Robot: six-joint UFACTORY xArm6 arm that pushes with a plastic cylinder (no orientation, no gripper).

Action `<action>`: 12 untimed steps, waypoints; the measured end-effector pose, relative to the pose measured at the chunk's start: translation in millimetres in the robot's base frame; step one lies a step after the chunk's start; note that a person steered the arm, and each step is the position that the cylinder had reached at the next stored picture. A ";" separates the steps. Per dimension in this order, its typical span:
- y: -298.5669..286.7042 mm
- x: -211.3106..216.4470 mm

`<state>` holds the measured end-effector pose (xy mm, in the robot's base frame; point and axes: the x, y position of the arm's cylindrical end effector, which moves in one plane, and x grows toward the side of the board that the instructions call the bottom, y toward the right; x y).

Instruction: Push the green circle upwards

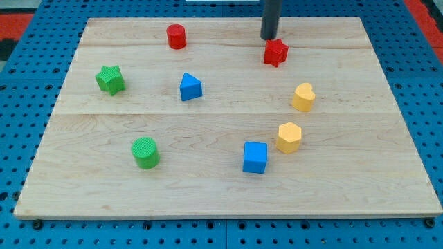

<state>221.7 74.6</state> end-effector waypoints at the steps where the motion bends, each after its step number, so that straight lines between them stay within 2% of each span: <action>1: -51.4 -27.2; 2: -9.9 39.4; 3: 38.0 72.3; 4: 24.5 55.4; 5: -50.3 44.3; 7: -58.3 216.5; 8: -120.0 254.6; 9: -96.4 344.7; 10: -149.2 384.8; 11: -269.6 385.2; 12: -274.6 371.0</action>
<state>592.7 -199.9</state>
